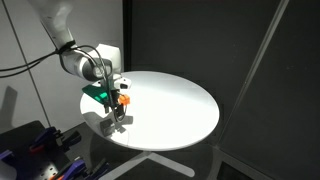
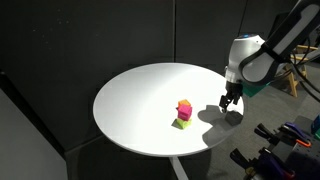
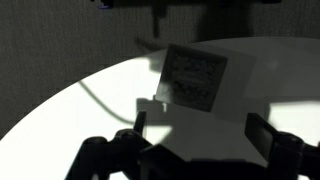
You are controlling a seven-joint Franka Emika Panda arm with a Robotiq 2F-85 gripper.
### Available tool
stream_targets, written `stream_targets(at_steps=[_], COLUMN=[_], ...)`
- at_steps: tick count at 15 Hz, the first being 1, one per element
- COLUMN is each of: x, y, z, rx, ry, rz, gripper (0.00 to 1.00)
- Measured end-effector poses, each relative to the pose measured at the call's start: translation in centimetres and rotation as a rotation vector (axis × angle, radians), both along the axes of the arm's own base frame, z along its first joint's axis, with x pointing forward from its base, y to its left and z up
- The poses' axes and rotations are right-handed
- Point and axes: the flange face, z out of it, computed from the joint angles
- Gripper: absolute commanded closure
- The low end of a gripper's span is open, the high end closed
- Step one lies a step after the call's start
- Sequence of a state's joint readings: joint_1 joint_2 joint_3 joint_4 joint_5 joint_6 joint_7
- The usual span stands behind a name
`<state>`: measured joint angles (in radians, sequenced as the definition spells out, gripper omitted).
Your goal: Put the grey block on top of the orange block
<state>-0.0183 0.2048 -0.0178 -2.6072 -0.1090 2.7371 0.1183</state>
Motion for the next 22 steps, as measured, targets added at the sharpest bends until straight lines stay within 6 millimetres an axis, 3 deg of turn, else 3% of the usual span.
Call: stream_targets(at_steps=[8,19,20,22], x=[0.3,-0.4,-0.5,-0.8], y=[-0.1,-0.3,-0.3,-0.3], z=[-3.0,-3.9,-4.0,-4.1], rx=[-0.006,-0.009,-0.009,-0.008], ry=[0.054,0.079,0.081,0.087], rz=[0.000,-0.004,-0.004,-0.004], gripper=[0.00,0.00,0.25,0.34])
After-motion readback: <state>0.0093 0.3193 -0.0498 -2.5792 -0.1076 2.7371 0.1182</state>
